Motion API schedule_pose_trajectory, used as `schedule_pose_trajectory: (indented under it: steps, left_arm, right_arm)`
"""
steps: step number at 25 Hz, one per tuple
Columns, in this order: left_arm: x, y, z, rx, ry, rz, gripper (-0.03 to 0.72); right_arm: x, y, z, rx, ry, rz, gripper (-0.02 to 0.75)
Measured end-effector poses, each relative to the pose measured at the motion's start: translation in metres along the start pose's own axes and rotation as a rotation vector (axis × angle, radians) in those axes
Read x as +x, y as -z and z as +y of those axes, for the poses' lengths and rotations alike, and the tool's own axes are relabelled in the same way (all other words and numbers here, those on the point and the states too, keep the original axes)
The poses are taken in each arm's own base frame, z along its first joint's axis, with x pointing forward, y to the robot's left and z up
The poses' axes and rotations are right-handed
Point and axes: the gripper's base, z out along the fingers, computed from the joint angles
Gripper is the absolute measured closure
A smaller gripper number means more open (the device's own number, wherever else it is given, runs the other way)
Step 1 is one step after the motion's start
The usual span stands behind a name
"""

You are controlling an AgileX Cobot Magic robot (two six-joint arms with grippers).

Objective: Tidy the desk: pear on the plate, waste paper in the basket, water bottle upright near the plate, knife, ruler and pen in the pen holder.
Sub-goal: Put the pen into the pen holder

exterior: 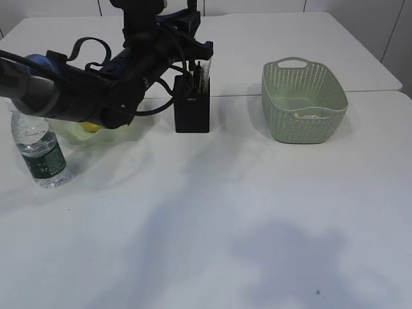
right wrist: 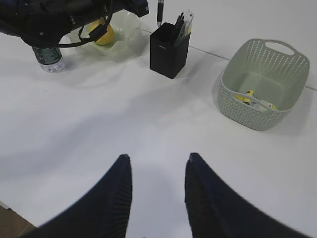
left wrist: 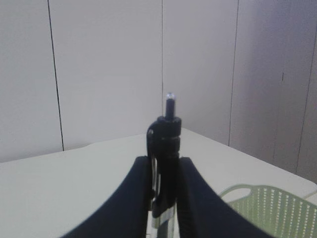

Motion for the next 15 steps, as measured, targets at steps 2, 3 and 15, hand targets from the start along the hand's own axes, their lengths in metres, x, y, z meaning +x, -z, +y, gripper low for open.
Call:
schedule_pose_trajectory:
  steps: [2,3,15]
  left_arm:
    - [0.005,-0.002,0.0,0.0,-0.002,0.006,0.608]
    - [0.008,-0.003,0.001,-0.001,-0.002,0.008,0.608]
    - [0.009,-0.006,0.027,-0.052,-0.012,0.003,0.608]
  right_arm:
    - [0.0,0.0,0.0,0.0,0.0,0.0,0.438]
    - [0.0,0.0,0.0,0.001,0.001,0.0,0.438]
    - [0.0,0.0,0.0,0.001,0.001,0.0,0.438]
